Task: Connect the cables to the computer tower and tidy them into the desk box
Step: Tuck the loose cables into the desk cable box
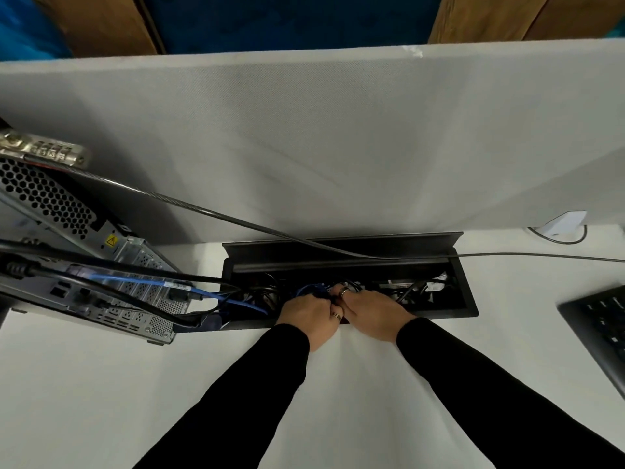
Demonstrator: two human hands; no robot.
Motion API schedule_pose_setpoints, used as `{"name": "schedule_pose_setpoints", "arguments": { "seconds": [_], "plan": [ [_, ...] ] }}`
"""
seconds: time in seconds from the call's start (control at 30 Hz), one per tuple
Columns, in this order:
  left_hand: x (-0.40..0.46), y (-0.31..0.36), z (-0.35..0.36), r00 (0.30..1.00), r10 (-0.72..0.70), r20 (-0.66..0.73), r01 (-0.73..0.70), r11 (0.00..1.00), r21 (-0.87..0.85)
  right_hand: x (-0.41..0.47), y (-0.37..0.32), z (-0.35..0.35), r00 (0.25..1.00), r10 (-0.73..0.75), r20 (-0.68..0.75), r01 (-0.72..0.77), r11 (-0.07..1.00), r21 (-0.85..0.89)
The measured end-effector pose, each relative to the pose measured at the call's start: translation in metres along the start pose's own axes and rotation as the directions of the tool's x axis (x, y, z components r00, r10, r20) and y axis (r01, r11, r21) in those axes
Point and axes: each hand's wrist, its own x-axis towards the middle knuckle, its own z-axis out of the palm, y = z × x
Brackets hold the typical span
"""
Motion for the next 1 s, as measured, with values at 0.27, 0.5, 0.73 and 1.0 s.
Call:
{"name": "schedule_pose_setpoints", "arguments": {
  "seconds": [0.27, 0.5, 0.73, 1.0],
  "plan": [
    [-0.016, -0.001, 0.018, 0.939, 0.077, -0.335, -0.071, 0.997, 0.029, -0.013, 0.004, 0.025, 0.811, 0.117, -0.573, -0.160, 0.987, -0.025],
    [-0.007, 0.013, 0.010, 0.993, -0.117, -0.010, 0.117, 0.992, -0.038, -0.014, -0.003, 0.019, 0.931, 0.147, -0.334, -0.264, 0.903, -0.338],
    [0.007, 0.015, 0.005, 0.987, -0.161, 0.003, 0.160, 0.979, -0.122, 0.014, 0.013, -0.005, 0.882, 0.455, -0.122, -0.459, 0.889, 0.002],
    [0.008, 0.016, 0.005, 0.985, -0.171, -0.015, 0.168, 0.977, -0.133, 0.027, 0.022, -0.012, 0.800, 0.599, -0.026, -0.590, 0.793, 0.151]
  ]
}}
